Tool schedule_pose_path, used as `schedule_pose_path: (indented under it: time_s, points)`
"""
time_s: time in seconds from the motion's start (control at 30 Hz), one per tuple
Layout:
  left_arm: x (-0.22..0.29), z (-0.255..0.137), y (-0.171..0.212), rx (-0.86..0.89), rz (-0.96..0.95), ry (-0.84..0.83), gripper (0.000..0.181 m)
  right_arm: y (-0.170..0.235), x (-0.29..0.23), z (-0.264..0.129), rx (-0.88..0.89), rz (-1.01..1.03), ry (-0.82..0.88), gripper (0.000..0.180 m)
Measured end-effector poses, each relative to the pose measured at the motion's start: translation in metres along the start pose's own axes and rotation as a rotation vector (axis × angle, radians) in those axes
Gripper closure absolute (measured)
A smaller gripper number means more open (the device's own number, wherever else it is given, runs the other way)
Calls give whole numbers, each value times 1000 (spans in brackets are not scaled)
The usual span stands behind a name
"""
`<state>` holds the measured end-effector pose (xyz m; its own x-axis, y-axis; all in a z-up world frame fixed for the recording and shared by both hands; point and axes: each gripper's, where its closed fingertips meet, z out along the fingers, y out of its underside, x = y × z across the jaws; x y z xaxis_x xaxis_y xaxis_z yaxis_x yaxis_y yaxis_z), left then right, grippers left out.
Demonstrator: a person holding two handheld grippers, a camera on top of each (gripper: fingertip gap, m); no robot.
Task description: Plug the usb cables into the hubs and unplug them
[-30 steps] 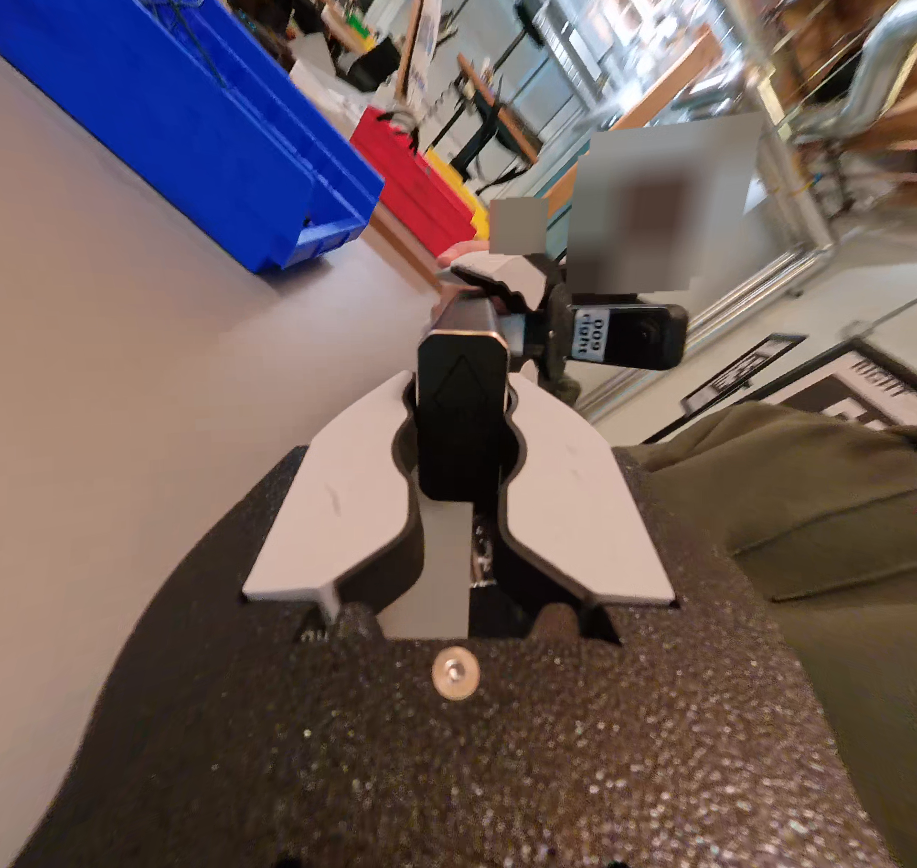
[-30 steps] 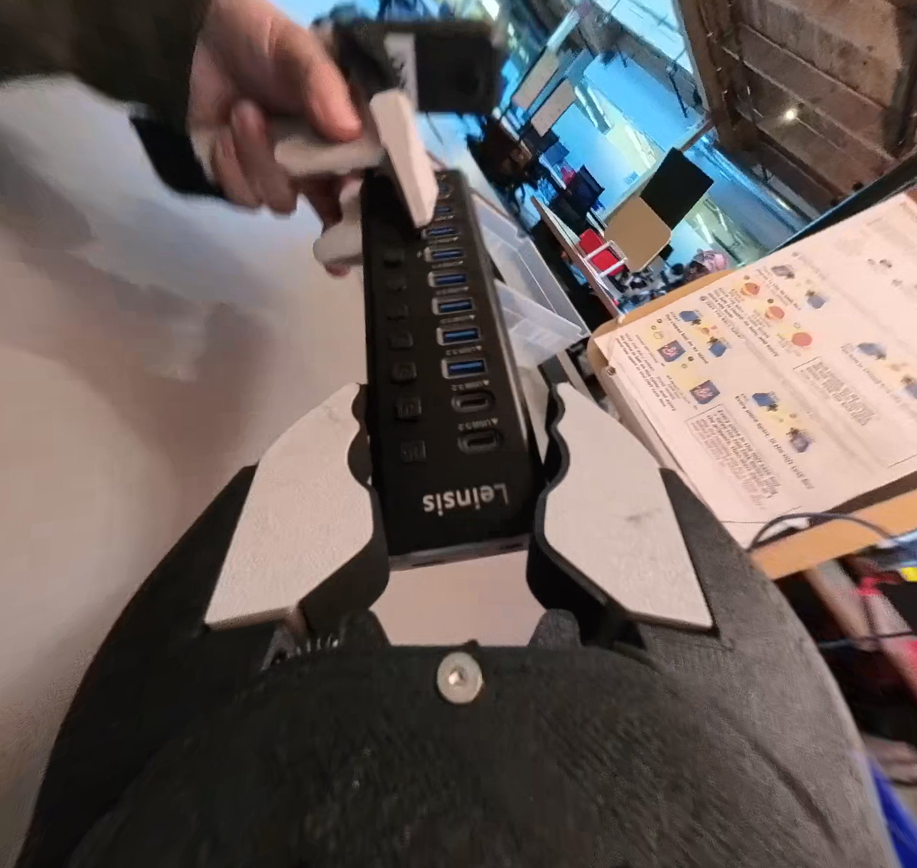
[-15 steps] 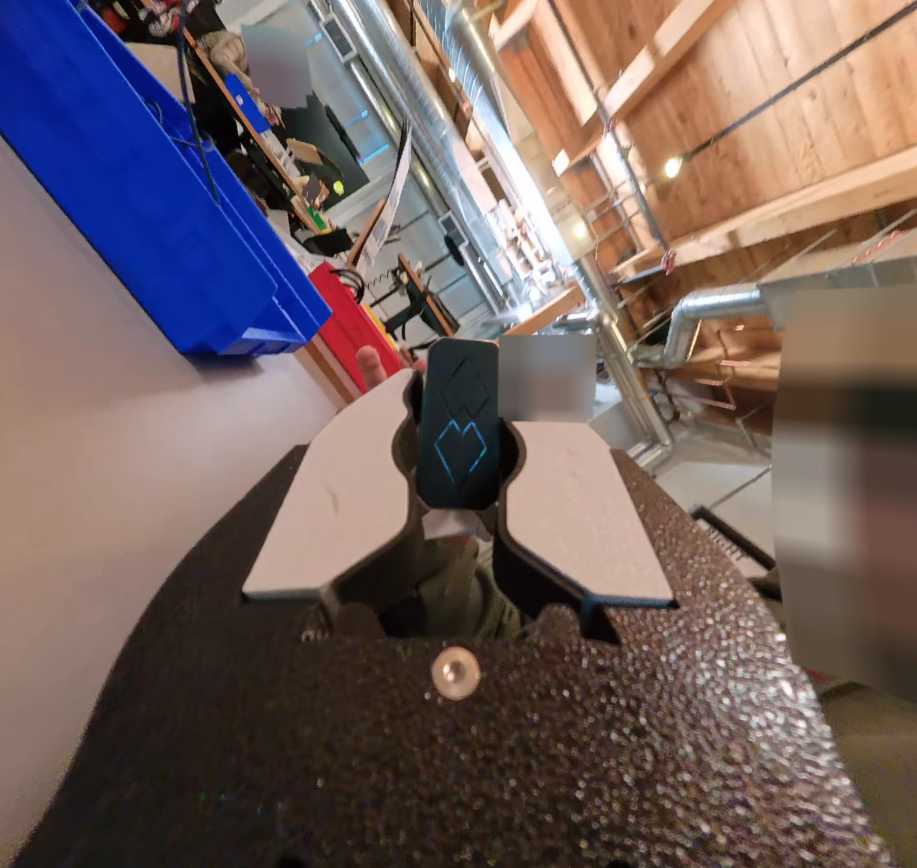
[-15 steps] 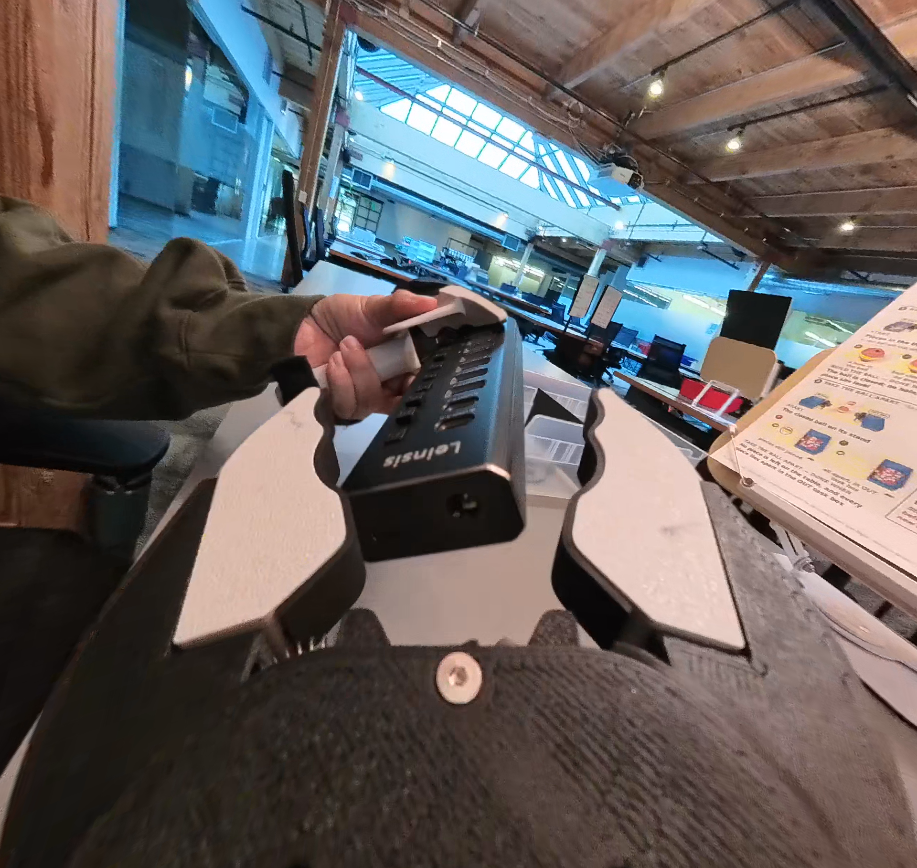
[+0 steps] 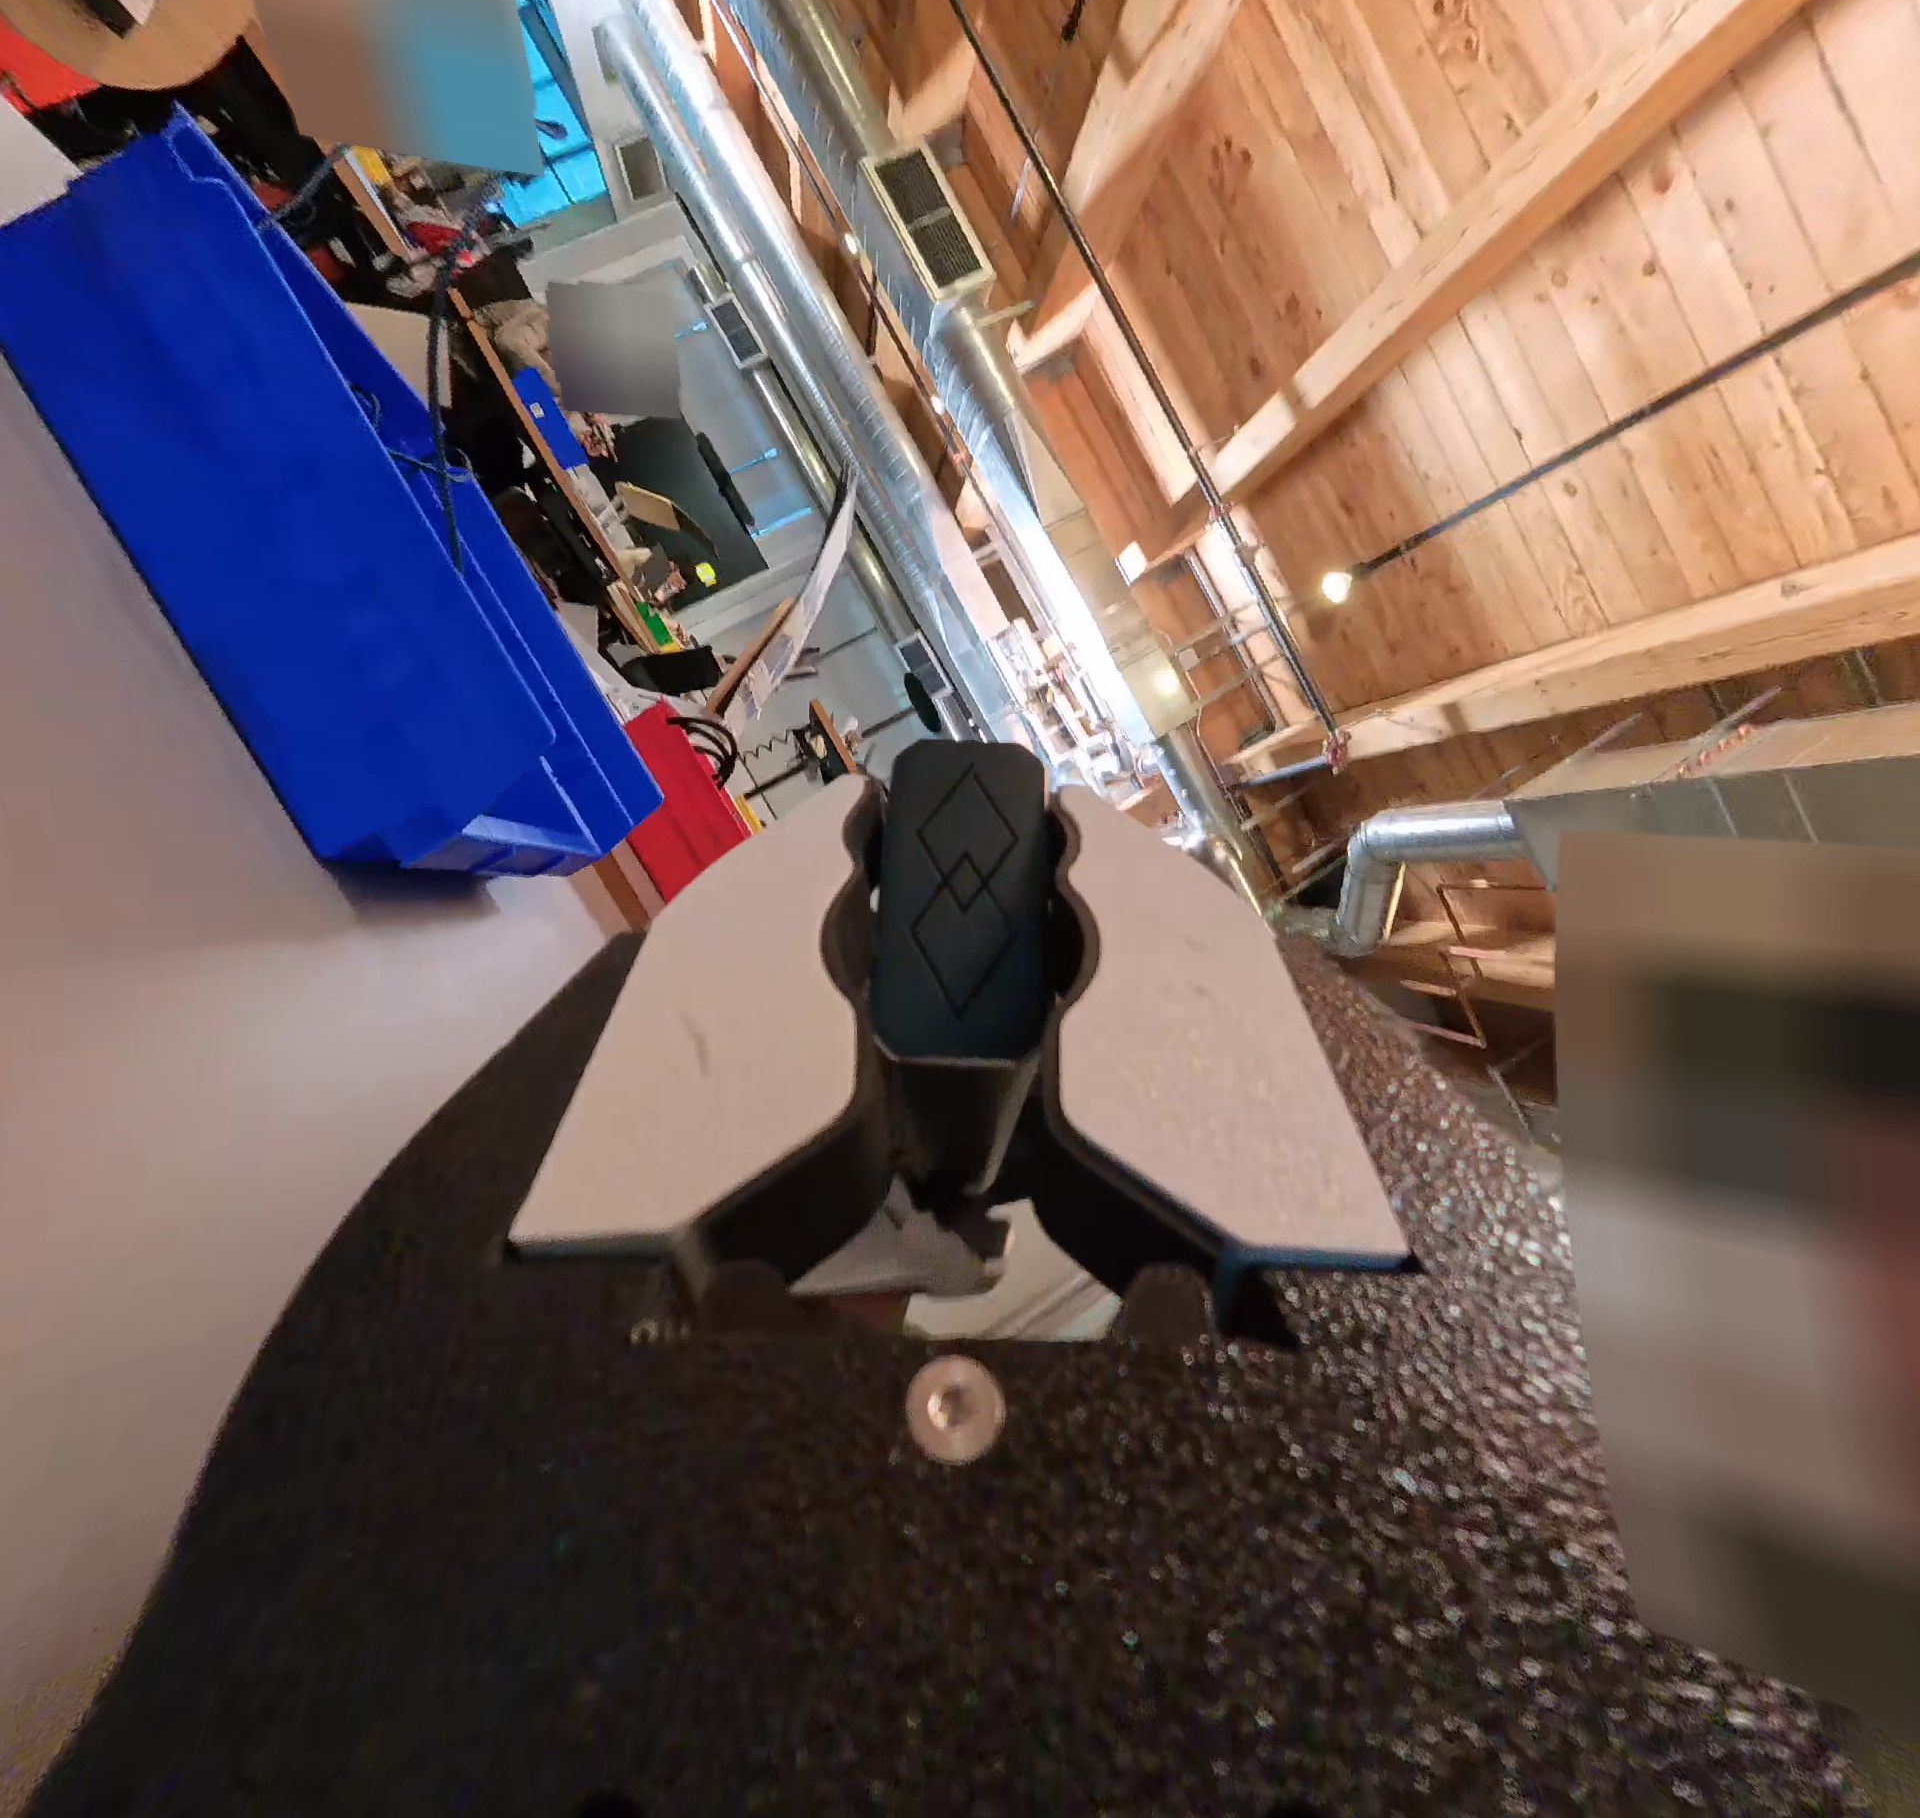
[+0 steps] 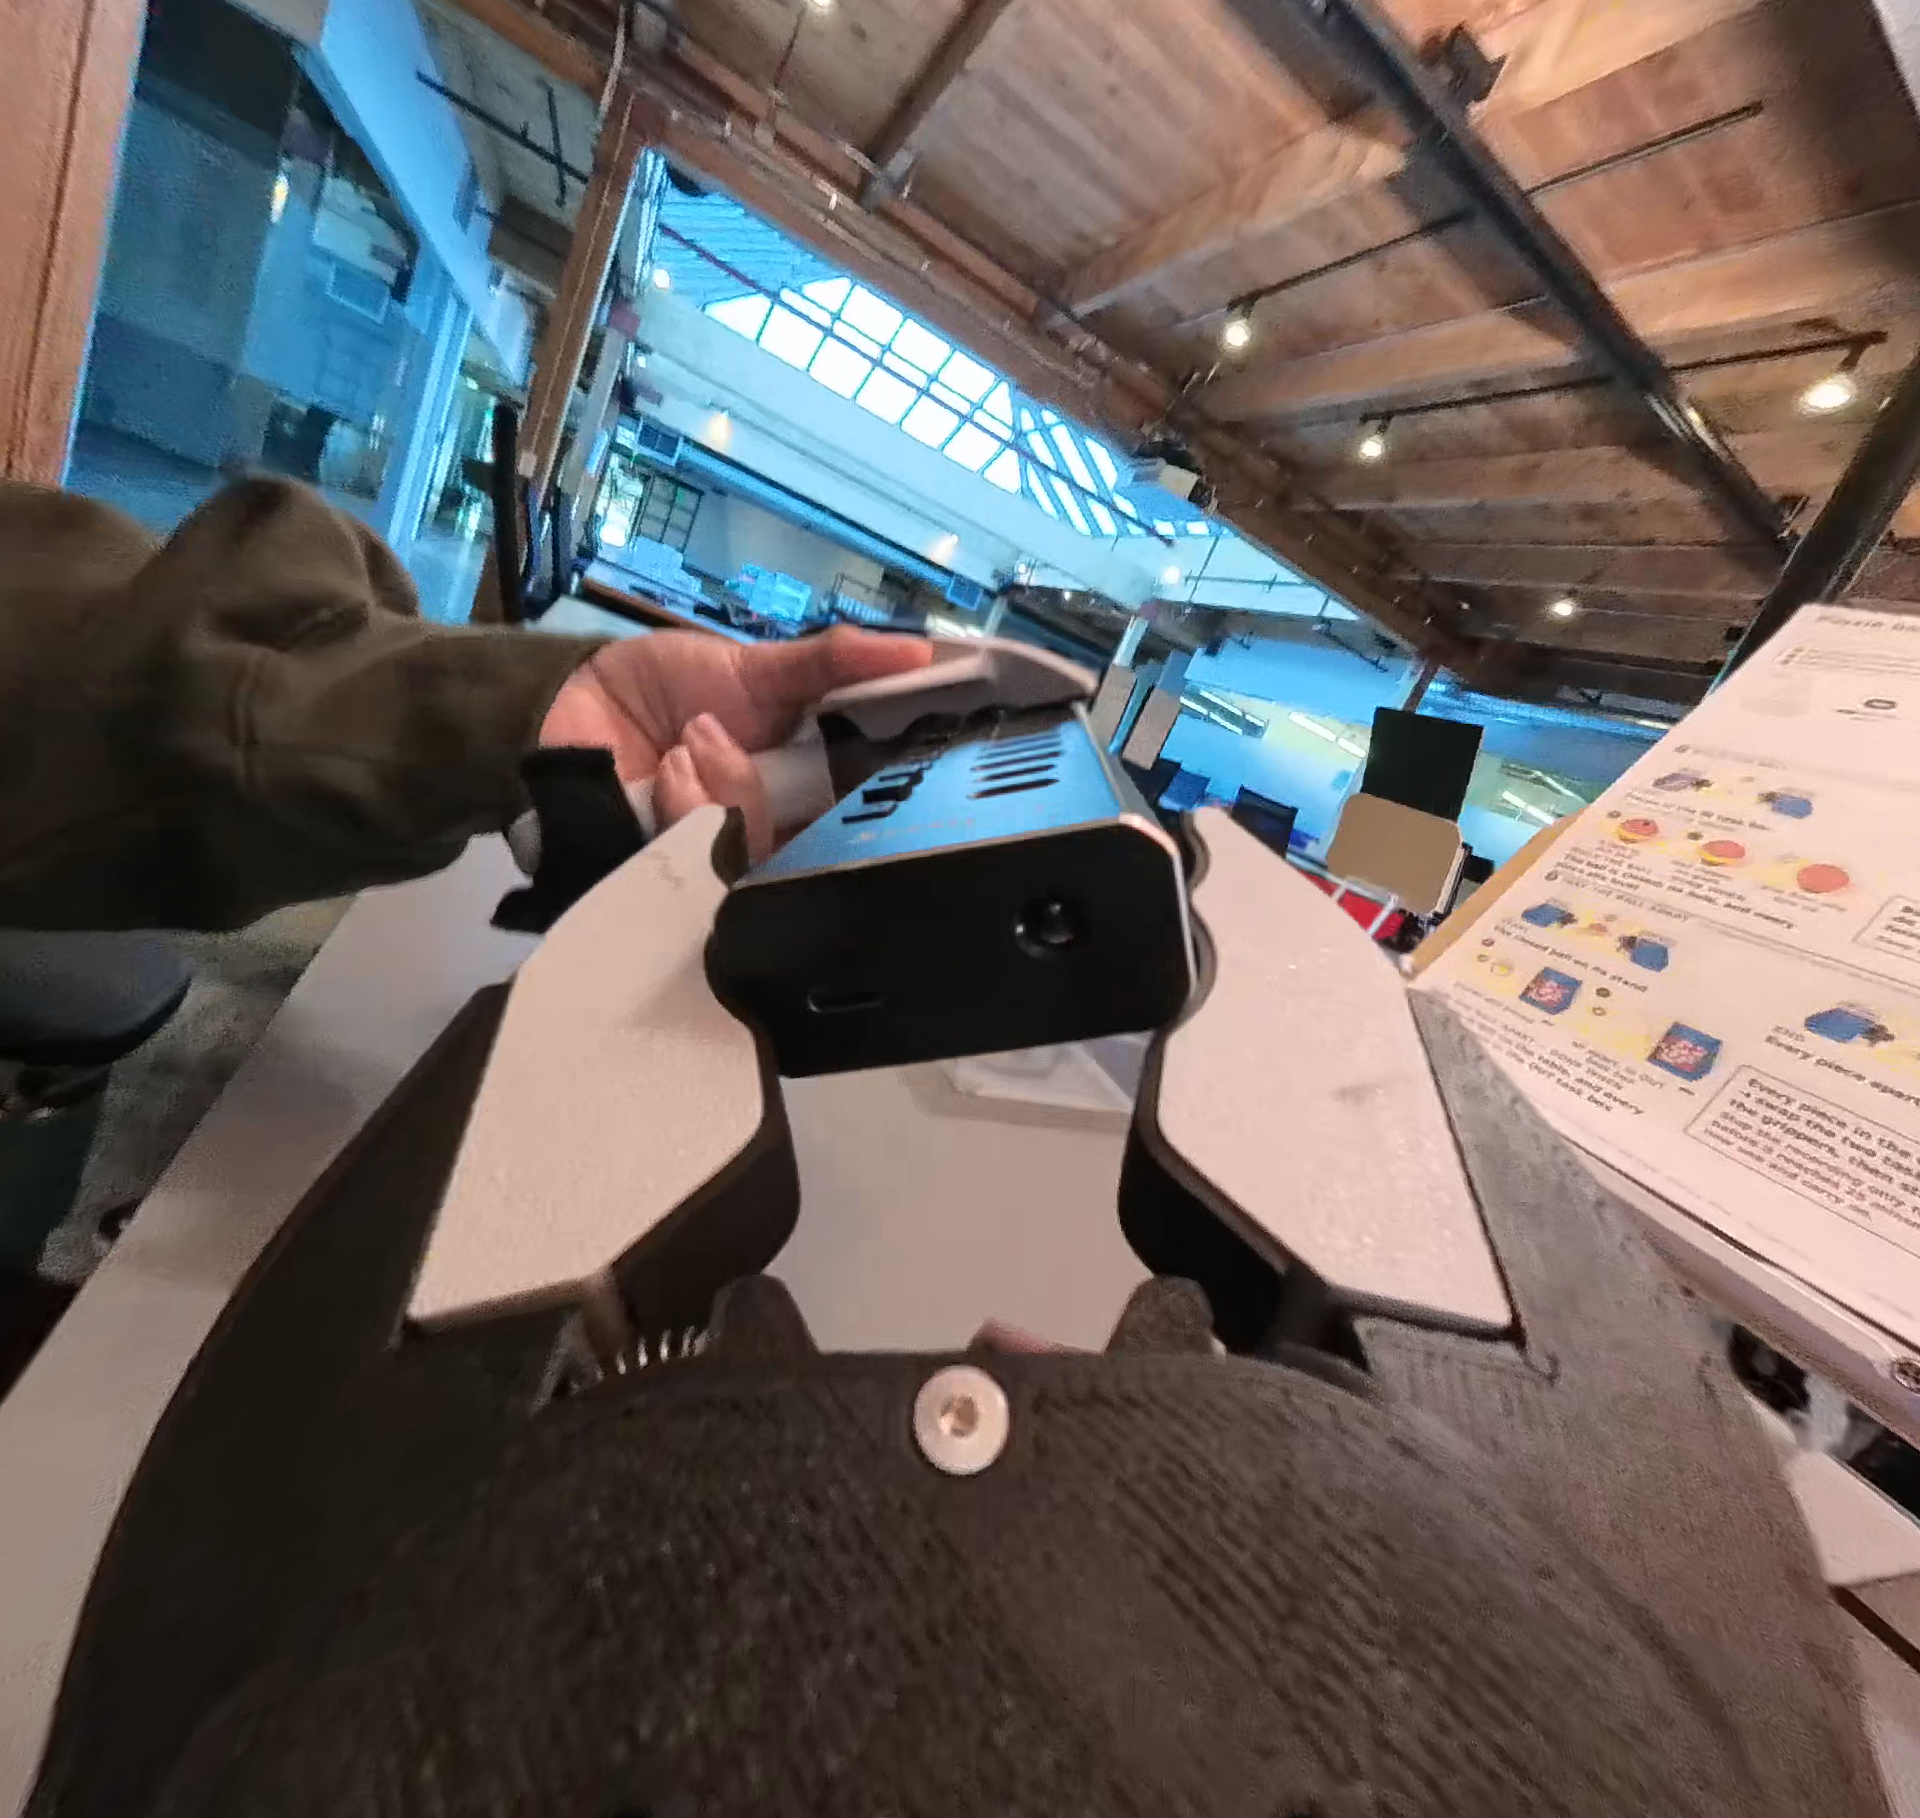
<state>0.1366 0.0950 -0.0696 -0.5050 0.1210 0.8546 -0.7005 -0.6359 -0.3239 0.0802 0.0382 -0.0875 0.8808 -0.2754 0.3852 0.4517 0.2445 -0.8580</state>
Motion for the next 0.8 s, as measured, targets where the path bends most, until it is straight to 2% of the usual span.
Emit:
schedule_pose_path:
  time_s: [0.2, 0.5, 0.57, 0.63, 0.67, 0.7, 0.73, 0.8]
  points:
    - [-8, -5, 7, 18, -53, -19, 153, -15, 9, -4, 80, 118, 19, 107]
    - [4, -19, 43, -249, 5, 151, 151, -27, 1, -13, 29, 194, -132, 107]
    - [0, -23, 49, -319, 12, 139, 151, -22, 2, -16, -15, 221, -150, 107]
    - [-4, -25, 51, -352, 118, 111, 151, -11, 4, -18, -78, 238, -137, 107]
    - [-2, -25, 48, -336, 195, 119, 153, 0, 10, -20, -141, 263, -88, 118]
    - [0, -24, 42, -292, 325, 112, 154, 8, 16, -20, -183, 345, -51, 120]
    - [5, -23, 37, -263, 460, 116, 155, 11, 12, -20, -189, 458, -93, 115]
    - [17, -19, 32, -260, 614, 149, 154, 8, 10, -16, -128, 578, -116, 125]
